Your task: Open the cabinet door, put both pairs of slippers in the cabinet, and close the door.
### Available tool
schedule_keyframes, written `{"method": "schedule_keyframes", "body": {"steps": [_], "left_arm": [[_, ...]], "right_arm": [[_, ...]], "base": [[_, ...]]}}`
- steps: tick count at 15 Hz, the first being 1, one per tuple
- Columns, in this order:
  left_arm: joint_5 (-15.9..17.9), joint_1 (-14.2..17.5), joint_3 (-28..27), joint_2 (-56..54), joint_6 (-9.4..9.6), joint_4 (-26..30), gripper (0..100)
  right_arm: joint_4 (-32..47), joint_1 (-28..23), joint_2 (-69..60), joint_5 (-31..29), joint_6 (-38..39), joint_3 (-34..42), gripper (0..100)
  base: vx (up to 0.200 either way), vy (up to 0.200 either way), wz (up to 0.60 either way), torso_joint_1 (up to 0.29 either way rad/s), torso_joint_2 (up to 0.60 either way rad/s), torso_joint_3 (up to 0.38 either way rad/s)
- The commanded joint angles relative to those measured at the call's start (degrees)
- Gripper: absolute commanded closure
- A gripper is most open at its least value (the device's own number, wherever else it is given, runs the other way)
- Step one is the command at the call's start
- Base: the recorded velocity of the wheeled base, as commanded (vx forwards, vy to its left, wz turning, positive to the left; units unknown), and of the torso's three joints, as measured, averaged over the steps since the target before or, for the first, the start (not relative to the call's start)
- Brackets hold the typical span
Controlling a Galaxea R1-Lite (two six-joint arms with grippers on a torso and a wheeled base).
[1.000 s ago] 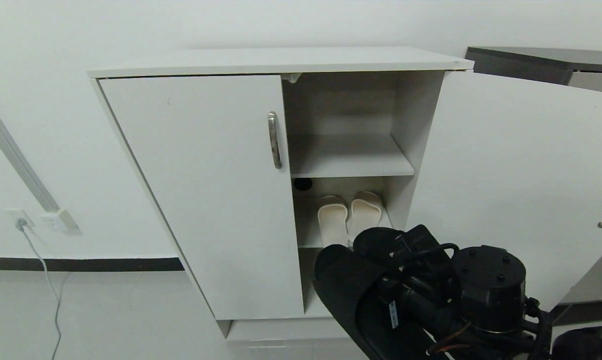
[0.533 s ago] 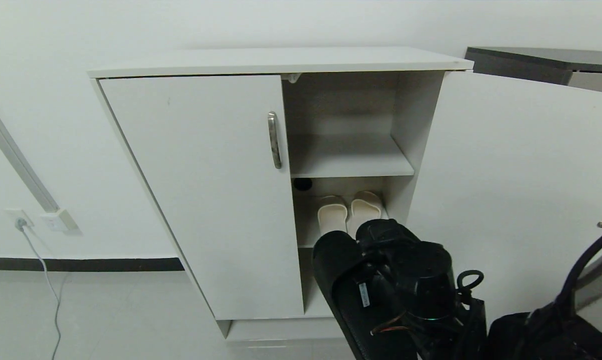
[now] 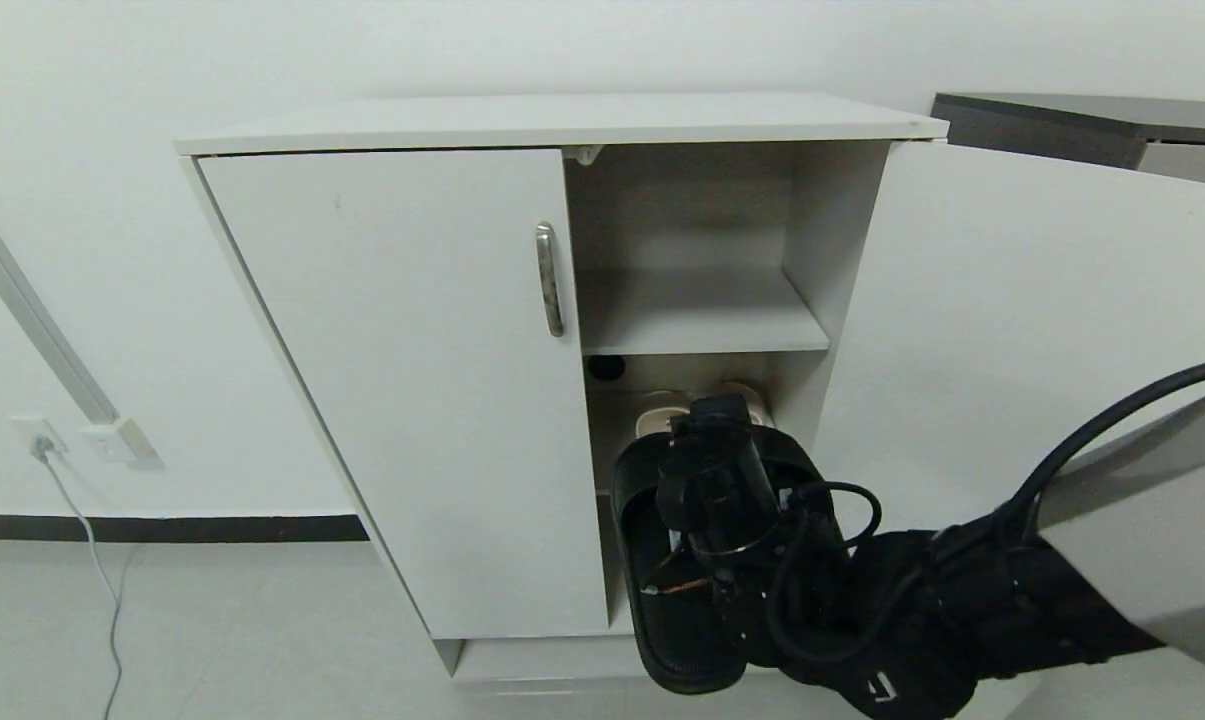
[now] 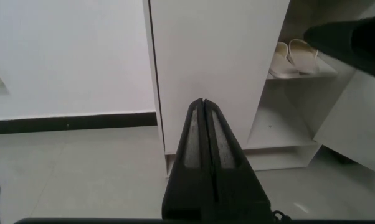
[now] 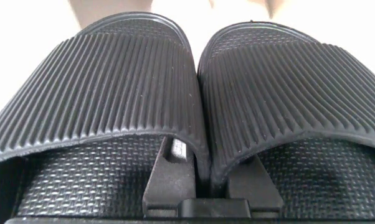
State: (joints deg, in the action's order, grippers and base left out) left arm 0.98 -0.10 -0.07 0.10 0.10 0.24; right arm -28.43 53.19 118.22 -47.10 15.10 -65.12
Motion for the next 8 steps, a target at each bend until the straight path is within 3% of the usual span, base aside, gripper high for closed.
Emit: {"method": "schedule_keyframes", "body": {"steps": [1,8], "left_arm": [[-0.01,0.01,-0.01,-0.01,-0.01,0.02,100],[-0.18,0.01,0.07,-0.01,-0.10,0.02,100]], "right_arm": [[5.49,-0.10,-4.41,-1.24,1.07,-6.95,100],[8.39,-0.89,-4.93,-3.78,-4.73,-14.24,100]], "base": [[0.000,0.000,0.00,0.000,0.00,0.000],[0.000,0.000,0.00,0.000,0.00,0.000]]}}
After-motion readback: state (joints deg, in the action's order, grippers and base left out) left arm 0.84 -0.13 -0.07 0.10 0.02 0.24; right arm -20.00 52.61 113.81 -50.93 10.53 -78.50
